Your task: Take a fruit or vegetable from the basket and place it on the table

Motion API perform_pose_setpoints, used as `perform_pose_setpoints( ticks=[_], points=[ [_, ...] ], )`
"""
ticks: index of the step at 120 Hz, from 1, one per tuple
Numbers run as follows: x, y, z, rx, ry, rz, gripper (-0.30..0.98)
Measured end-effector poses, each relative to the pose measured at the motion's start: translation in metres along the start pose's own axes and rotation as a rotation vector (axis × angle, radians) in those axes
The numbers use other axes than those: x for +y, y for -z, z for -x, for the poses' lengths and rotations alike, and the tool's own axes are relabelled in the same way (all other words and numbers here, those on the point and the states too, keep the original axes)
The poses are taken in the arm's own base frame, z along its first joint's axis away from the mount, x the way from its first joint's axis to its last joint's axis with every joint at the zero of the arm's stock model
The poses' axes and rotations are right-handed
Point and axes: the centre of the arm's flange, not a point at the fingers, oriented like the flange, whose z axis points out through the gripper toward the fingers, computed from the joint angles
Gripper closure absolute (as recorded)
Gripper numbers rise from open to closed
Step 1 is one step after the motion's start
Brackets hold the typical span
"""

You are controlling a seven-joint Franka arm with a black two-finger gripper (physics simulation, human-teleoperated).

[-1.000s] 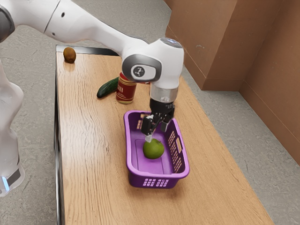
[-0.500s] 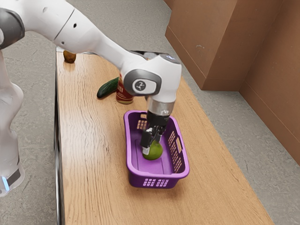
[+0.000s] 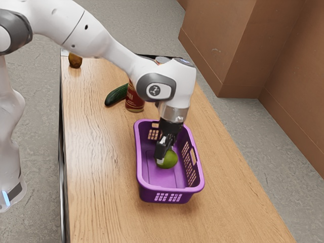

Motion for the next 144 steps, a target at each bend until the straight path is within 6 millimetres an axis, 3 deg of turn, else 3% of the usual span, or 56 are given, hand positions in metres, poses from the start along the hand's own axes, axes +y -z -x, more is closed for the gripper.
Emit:
perform_pose_setpoints(
  ticks=[10, 30, 50, 58, 69, 78, 84, 96, 103, 112, 130, 144],
  points=[
    [0.001, 0.018, 0.006, -0.01, -0.005, 0.002, 0.47],
    [-0.031, 0.09, 0.021, -0.015, -0.083, 0.064, 0.46],
    [-0.059, 0.157, -0.014, 0.013, -0.072, 0.114, 0.34],
    [-0.071, 0.163, -0.039, 0.043, -0.045, 0.11, 0.27],
    [-0.086, 0.156, -0.082, 0.081, 0.008, 0.089, 0.24],
    [-0.096, 0.152, -0.091, 0.102, 0.032, 0.086, 0.24],
    [-0.111, 0.155, -0.075, 0.107, 0.015, 0.11, 0.24],
    [-0.132, 0.171, -0.008, 0.1, -0.04, 0.173, 0.23],
    [-0.133, 0.179, 0.027, 0.088, -0.058, 0.196, 0.23],
    [-0.132, 0.186, 0.047, 0.078, -0.069, 0.226, 0.23],
    [-0.106, 0.198, 0.095, 0.053, -0.085, 0.278, 0.23],
    [-0.066, 0.176, 0.125, 0.078, -0.086, 0.277, 0.23]
  ],
)
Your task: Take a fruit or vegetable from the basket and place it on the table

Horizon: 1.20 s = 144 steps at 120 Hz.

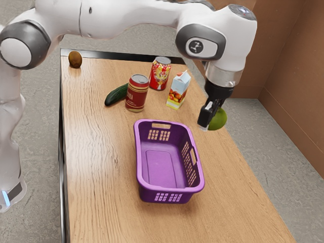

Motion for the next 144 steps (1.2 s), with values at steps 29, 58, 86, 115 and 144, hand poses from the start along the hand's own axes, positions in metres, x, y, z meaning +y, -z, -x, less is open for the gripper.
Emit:
perform_pose_setpoints(
  ticks=[29, 58, 86, 115, 144],
  points=[
    [0.083, -0.071, 0.018, 0.017, 0.006, -0.044, 0.24],
    [0.098, -0.134, 0.033, 0.022, -0.052, -0.129, 0.23],
    [0.106, -0.16, 0.035, 0.009, -0.083, -0.171, 0.18],
    [0.105, -0.157, 0.037, -0.01, -0.106, -0.17, 0.03],
    [0.07, -0.029, 0.019, -0.143, -0.139, -0.1, 0.0]
  ],
)
